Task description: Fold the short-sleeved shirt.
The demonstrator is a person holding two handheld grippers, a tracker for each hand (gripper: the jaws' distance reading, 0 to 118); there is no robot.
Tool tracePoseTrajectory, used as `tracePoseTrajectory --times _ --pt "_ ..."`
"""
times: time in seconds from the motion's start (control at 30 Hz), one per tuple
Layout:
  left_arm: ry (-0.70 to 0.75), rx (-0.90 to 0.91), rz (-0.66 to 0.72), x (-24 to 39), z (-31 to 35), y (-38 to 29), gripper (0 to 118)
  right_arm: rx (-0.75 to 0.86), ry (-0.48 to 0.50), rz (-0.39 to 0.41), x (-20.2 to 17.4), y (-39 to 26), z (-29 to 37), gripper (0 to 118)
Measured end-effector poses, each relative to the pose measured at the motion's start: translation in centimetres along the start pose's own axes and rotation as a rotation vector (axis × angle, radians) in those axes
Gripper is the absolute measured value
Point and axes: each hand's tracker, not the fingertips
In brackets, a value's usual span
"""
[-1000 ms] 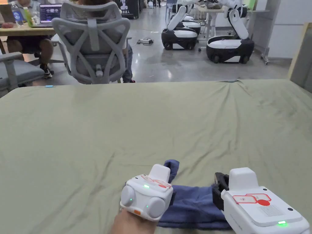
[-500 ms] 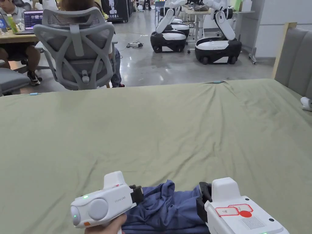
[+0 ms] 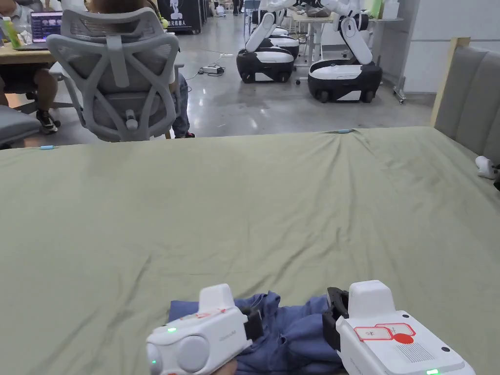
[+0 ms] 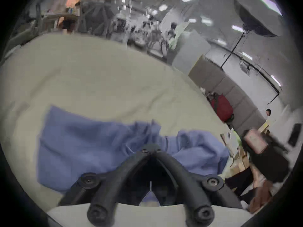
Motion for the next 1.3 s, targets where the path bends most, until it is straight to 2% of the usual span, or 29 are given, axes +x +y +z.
tracePoseTrajectory --times 0.07,0.13,0.2,0.23,0.27,0.33,0.37,0.4,0.43,0.47,0.5,0.57,0.6,0.67,0.7,0.73,0.77,0.83,0.9,0.97,1.03,1.13,1.23,1.3 --pt "0.038 0.062 0.003 -1.3 2.9 1.1 0 0.004 0.019 0.0 -0.9 0.3 -0.4 0" --pt "0.094 0.049 0.012 -3.3 4.2 1.6 0 0.009 0.032 0.006 -1.9 0.5 -0.6 0" --pt "0.073 0.064 0.081 -5.1 5.0 1.3 0 0.009 0.054 -0.002 -2.5 0.5 -0.5 0" --pt "0.049 0.07 0.113 -5.8 5.4 1.2 5 0.009 0.06 -0.002 -2.7 0.5 -0.4 0" --pt "0.013 0.08 0.155 -7.1 5.7 1.1 28 0.01 0.065 0.002 -3.0 0.4 -0.2 0" --pt "-0.001 0.108 0.257 -9.9 6.2 0.8 52 0.012 0.065 0.011 -3.1 0.2 0.1 0" --pt "0.024 0.108 0.349 -11.7 6.0 0.4 81 0.011 0.061 0.013 -3.1 0.2 0.1 0" --pt "0.085 0.085 0.419 -13.4 5.6 0.0 118 0.008 0.057 0.01 -3.0 0.1 0.1 0" --pt "0.075 0.122 0.478 -14.4 5.8 -0.5 115 0.005 0.054 0.008 -2.9 0.1 0.1 0" --pt "0.084 0.13 0.521 -15.2 5.5 -0.8 104 0.003 0.05 0.006 -2.8 0.1 0.1 0" --pt "0.024 0.056 0.557 -15.9 4.3 -1.5 102 0.001 0.045 0.005 -2.7 0.1 0.1 0" --pt "-0.155 -0.016 0.724 -17.0 1.7 -3.1 103 -0.001 0.042 0.002 -2.5 0.2 0.2 0" --pt "-0.268 0.044 0.773 -16.8 0.9 -3.8 103 -0.002 0.039 0.002 -2.4 0.2 0.2 0" --pt "-0.363 0.067 0.816 -16.5 -0.8 -3.8 97 -0.001 0.032 0.006 -2.3 0.3 0.3 0" --pt "-0.393 0.063 0.858 -16.2 -1.6 -3.8 76 -0.003 0.029 0.009 -2.3 0.3 0.4 0" --pt "-0.4 0.035 0.881 -15.9 -2.4 -4.0 41 -0.005 0.026 0.01 -2.2 0.3 0.4 0" --pt "-0.331 0.005 0.867 -15.4 -2.8 -3.9 13 -0.009 0.02 0.012 -2.0 0.3 0.3 0" --pt "-0.138 0.027 0.736 -14.8 -1.9 -3.2 13 -0.016 0.011 0.012 -1.8 0.3 0.1 0" --pt "-0.135 0.098 0.694 -15.4 0.2 -2.1 12 -0.017 0.003 0.012 -1.6 0.2 0.1 0" --pt "-0.049 0.183 0.67 -16.4 2.9 -0.7 12 -0.019 0.0 0.014 -1.6 0.2 0.0 0" --pt "0.08 0.216 0.538 -17.3 5.3 1.4 12 -0.021 0.003 0.01 -1.6 0.1 -0.2 0" --pt "0.194 0.211 0.359 -17.7 7.5 3.3 12 -0.024 0.008 0.009 -1.6 0.0 -0.3 0" --pt "0.225 0.198 0.178 -13.5 7.9 3.9 12 -0.031 0.009 0.011 -1.4 -0.2 -0.3 0" --pt "0.235 0.189 -0.018 -8.0 6.7 4.2 12 -0.033 0.006 0.013 -0.9 -0.4 0.0 0"
